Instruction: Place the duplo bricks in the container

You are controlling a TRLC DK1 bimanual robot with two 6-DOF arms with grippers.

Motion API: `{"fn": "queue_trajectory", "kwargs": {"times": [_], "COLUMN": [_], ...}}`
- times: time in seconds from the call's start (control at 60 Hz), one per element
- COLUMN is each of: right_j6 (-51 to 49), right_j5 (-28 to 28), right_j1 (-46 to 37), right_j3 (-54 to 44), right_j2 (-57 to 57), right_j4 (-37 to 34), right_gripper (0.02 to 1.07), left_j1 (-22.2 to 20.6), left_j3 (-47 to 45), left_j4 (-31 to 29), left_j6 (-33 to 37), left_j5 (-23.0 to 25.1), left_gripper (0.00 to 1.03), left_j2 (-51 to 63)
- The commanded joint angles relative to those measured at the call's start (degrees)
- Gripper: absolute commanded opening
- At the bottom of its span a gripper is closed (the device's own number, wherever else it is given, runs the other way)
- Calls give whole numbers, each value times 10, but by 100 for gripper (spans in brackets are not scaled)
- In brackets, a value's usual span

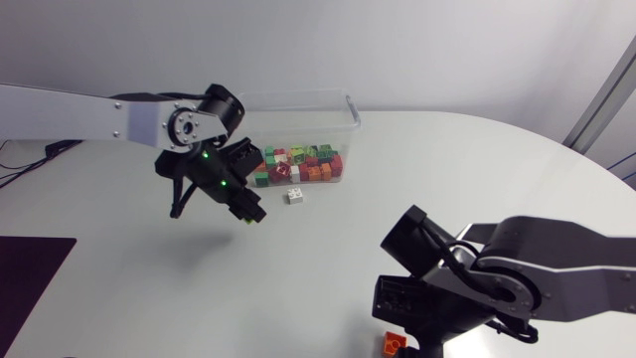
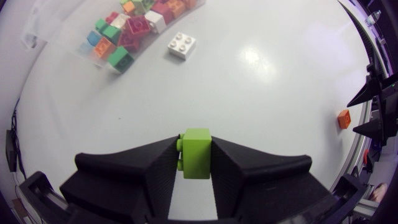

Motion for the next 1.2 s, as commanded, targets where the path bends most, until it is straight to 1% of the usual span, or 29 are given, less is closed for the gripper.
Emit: {"fn": "queue_trajectory", "kwargs": {"times": [0.0, 0.15, 0.317, 0.333, 0.35, 0.433, 0.483, 0.6, 0.817, 0.883, 1.067, 1.183], "right_j6": [14, 14, 14, 14, 13, 10, 5, 0, -17, -29, -38, -37], "right_j5": [-2, -2, -2, -2, -2, 1, 0, -2, -3, -11, -26, -31], "right_j1": [8, 10, 11, 11, 10, 8, 8, -2, -35, -56, -85, -90], "right_j3": [-13, -17, -20, -20, -21, -24, -25, -17, 24, 50, 111, 147], "right_j2": [21, 45, 65, 65, 72, 89, 101, 107, 41, 21, 5, 3], "right_j4": [9, 27, 44, 44, 45, 45, 45, 36, -24, -48, -81, -88], "right_gripper": [79, 79, 55, 55, 52, 51, 40, 29, 29, 29, 29, 28], "left_j1": [7, 8, 10, 10, 13, 20, 21, 22, 20, 21, 26, 40], "left_j3": [-13, 4, 36, 36, 46, 67, 77, 102, 141, 168, 225, 268], "left_j4": [-6, -5, -5, -5, -5, -2, 5, 26, 74, 79, 103, 121], "left_j6": [8, 1, -20, -20, -23, -34, -40, -59, -91, -100, -121, -144], "left_j5": [5, 7, 9, 9, 12, 21, 25, 38, 42, 42, 42, 41], "left_gripper": [29, 30, 30, 30, 30, 30, 30, 30, 30, 30, 31, 33], "left_j2": [-47, -93, -115, -115, -115, -115, -115, -105, -68, -39, 31, 83]}}
